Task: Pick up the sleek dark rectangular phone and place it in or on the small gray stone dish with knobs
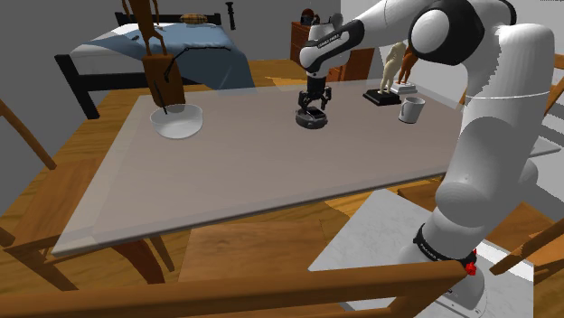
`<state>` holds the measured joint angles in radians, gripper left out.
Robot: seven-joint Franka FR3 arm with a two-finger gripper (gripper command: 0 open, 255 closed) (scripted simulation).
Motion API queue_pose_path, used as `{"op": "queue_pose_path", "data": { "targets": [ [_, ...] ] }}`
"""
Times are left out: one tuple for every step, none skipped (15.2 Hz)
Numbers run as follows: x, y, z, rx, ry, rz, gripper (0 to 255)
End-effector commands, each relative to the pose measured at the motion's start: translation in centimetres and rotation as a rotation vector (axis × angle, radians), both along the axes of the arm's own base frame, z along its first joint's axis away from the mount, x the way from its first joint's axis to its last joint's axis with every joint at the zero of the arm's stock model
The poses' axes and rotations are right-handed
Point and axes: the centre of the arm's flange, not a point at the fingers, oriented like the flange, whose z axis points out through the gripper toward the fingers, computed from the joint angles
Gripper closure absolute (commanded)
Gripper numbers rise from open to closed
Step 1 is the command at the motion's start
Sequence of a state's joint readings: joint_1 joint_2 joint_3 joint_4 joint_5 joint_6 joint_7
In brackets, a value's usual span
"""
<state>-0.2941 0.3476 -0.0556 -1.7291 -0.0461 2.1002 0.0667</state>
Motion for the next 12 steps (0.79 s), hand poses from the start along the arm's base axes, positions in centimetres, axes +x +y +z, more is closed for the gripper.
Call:
{"op": "queue_pose_path", "data": {
  "targets": [
    [0.0, 0.1, 1.3, 0.000, 0.000, 0.000, 0],
    [0.0, 0.2, 2.6, 0.000, 0.000, 0.000, 0],
    [0.0, 0.3, 4.0, 0.000, 0.000, 0.000, 0],
    [0.0, 0.3, 5.0, 0.000, 0.000, 0.000, 0],
    [0.0, 0.3, 5.0, 0.000, 0.000, 0.000, 0],
    [0.0, 0.3, 5.0, 0.000, 0.000, 0.000, 0],
    [0.0, 0.3, 5.0, 0.000, 0.000, 0.000, 0],
    [0.0, 0.3, 5.0, 0.000, 0.000, 0.000, 0],
    [0.0, 0.3, 5.0, 0.000, 0.000, 0.000, 0],
    [0.0, 0.3, 5.0, 0.000, 0.000, 0.000, 0],
    [0.0, 0.3, 5.0, 0.000, 0.000, 0.000, 0],
    [0.0, 0.3, 5.0, 0.000, 0.000, 0.000, 0]
  ]
}}
